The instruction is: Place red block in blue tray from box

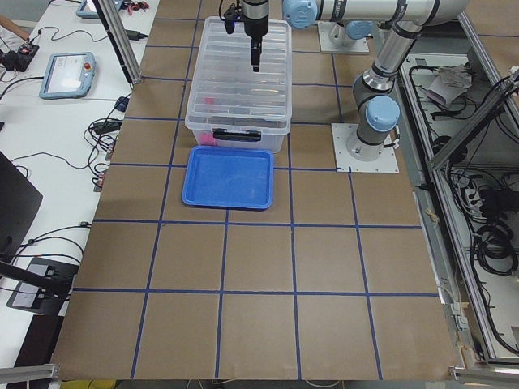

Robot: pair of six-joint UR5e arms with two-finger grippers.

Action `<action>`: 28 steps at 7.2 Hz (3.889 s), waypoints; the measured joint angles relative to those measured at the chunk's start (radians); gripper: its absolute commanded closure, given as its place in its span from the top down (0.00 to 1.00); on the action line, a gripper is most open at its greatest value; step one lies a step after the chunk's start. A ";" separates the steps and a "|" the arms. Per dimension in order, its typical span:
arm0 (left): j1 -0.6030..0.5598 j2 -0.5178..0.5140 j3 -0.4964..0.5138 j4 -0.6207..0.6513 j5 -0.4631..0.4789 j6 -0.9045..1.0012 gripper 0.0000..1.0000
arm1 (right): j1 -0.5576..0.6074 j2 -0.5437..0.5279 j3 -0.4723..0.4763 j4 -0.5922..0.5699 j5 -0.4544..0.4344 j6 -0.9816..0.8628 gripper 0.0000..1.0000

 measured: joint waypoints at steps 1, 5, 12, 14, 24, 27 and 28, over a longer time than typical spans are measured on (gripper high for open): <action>0.000 -0.001 -0.001 0.000 0.000 0.000 1.00 | -0.002 0.017 0.029 -0.061 -0.004 -0.005 1.00; 0.000 0.000 -0.006 0.000 -0.009 -0.003 1.00 | -0.066 0.035 0.046 -0.086 -0.066 -0.047 1.00; 0.087 -0.007 -0.016 0.009 -0.001 0.009 1.00 | -0.165 0.028 0.041 -0.019 -0.240 -0.151 1.00; 0.139 -0.024 -0.019 0.032 0.004 0.020 1.00 | -0.177 0.027 0.039 -0.007 -0.276 -0.158 1.00; 0.141 -0.207 -0.189 0.348 0.003 0.013 0.76 | -0.230 0.012 0.036 0.015 -0.307 -0.209 1.00; 0.129 -0.251 -0.208 0.377 -0.003 0.004 0.76 | -0.212 -0.015 -0.015 0.064 -0.237 -0.201 1.00; 0.124 -0.270 -0.208 0.385 -0.005 0.004 0.76 | -0.187 -0.028 -0.080 0.127 -0.169 -0.191 0.97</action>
